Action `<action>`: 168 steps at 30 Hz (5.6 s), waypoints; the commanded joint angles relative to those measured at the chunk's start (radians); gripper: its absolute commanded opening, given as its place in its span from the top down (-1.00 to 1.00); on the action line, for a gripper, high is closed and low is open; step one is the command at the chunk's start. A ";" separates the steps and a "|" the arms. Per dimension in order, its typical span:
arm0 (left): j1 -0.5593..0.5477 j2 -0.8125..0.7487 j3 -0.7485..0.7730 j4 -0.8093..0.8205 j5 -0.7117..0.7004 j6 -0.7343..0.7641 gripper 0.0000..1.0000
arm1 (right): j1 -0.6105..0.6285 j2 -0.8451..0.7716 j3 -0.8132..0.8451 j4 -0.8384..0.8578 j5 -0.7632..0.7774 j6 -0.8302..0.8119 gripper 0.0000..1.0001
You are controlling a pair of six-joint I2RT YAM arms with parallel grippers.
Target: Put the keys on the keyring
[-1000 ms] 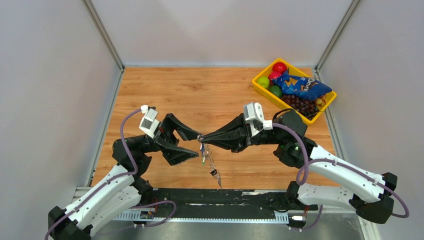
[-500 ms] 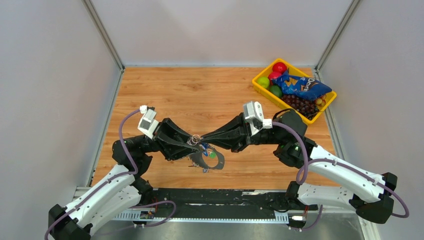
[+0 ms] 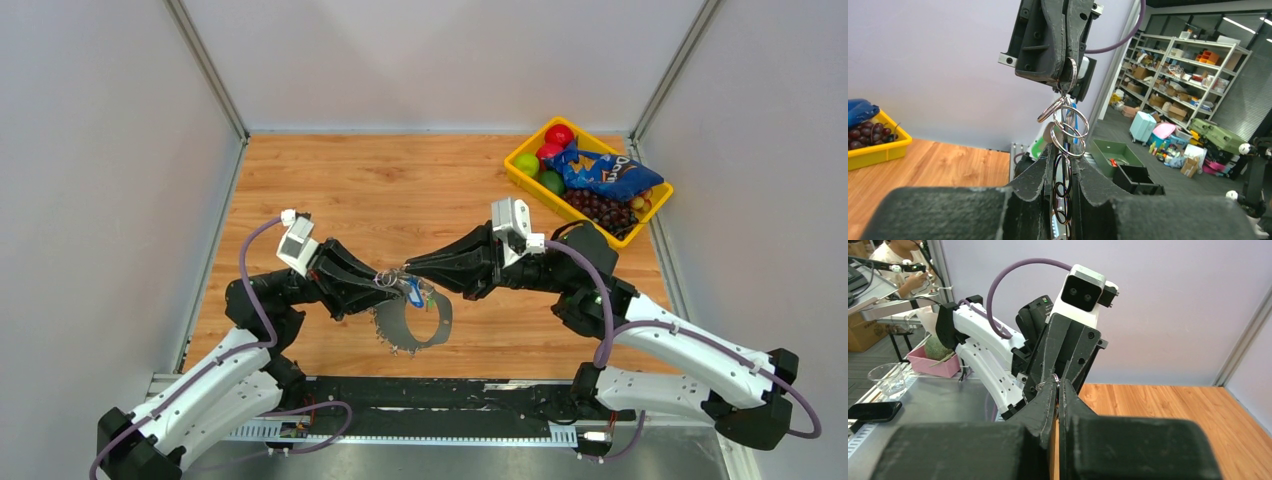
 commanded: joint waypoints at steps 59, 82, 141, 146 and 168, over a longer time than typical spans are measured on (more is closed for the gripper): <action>-0.006 -0.067 0.073 -0.445 -0.152 0.331 0.74 | -0.011 -0.030 -0.013 -0.117 0.365 -0.052 1.00; -0.006 -0.092 0.093 -0.596 -0.274 0.431 0.16 | -0.011 -0.034 -0.009 -0.121 0.360 -0.056 1.00; -0.006 -0.266 0.209 -1.119 -0.802 0.643 -0.55 | -0.218 0.182 -0.595 0.097 0.663 0.235 1.00; -0.006 -0.255 0.205 -1.101 -0.795 0.633 -0.55 | -0.218 0.096 -0.665 0.044 0.700 0.320 1.00; -0.006 -0.232 0.199 -1.128 -0.805 0.622 -0.59 | -0.229 0.362 -0.603 -0.033 0.749 0.525 0.12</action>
